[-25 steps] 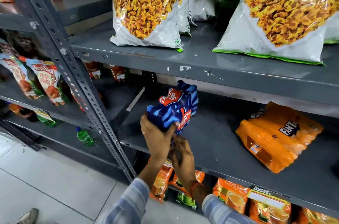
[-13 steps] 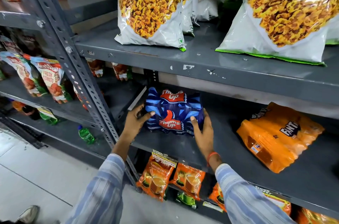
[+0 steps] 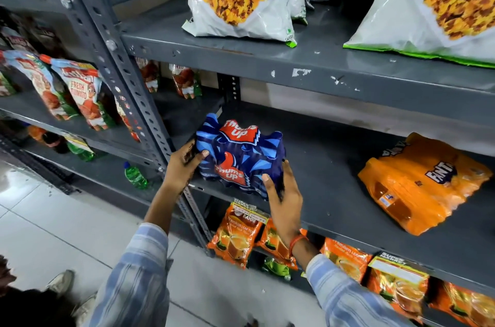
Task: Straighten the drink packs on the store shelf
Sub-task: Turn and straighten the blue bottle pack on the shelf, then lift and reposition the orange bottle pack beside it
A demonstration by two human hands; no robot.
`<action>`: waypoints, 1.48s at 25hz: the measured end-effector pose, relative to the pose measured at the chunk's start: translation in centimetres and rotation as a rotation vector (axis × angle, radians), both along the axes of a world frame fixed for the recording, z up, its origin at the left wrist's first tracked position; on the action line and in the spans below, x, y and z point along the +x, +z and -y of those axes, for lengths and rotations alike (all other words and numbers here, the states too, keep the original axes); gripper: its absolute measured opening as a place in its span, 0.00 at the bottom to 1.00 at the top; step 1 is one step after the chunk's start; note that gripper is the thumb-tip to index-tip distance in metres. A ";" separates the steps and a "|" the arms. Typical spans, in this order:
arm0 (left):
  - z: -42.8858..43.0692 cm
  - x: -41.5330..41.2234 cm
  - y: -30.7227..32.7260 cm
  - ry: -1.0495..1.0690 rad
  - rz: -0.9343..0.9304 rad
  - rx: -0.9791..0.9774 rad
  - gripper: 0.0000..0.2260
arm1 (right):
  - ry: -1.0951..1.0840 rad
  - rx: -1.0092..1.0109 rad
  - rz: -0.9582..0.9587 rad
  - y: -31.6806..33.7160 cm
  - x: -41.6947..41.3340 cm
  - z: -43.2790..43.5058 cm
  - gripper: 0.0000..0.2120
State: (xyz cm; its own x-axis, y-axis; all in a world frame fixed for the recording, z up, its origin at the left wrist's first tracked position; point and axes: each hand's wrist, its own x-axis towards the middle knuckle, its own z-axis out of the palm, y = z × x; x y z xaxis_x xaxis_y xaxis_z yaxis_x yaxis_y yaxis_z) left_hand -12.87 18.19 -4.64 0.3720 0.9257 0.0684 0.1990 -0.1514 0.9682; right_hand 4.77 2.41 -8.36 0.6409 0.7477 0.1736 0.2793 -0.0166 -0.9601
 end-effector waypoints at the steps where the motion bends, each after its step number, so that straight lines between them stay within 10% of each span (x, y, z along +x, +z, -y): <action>1: -0.1 -0.2 0.1 0.005 -0.021 0.010 0.17 | 0.002 -0.008 -0.001 0.0 -0.3 0.0 0.34; 9: 8.1 4.7 0.0 0.097 -0.592 0.303 0.34 | -0.013 -0.081 0.063 1.8 1.4 1.4 0.31; 15: 17.7 14.0 -0.1 0.054 -0.525 0.534 0.33 | -0.094 -0.026 0.225 2.8 8.6 6.4 0.27; 19: 22.7 24.0 -1.0 -0.049 -0.497 0.253 0.40 | -0.212 -0.076 0.385 3.1 17.3 11.9 0.26; 22: 23.6 30.4 -0.1 -0.161 -0.380 -0.321 0.22 | -0.170 -0.223 0.545 4.1 22.3 13.6 0.25; 25: 24.6 32.9 0.2 -0.158 -0.132 -0.723 0.32 | -0.214 -0.320 0.453 6.2 27.6 15.3 0.28; 30: 25.7 34.8 -0.1 -0.236 0.103 -0.783 0.43 | -0.212 -0.482 -0.049 -6.8 44.2 16.8 0.58; 37: 22.8 33.4 -0.5 -0.199 -0.302 -0.083 0.50 | -0.237 -0.202 -0.182 1.6 32.4 21.9 0.27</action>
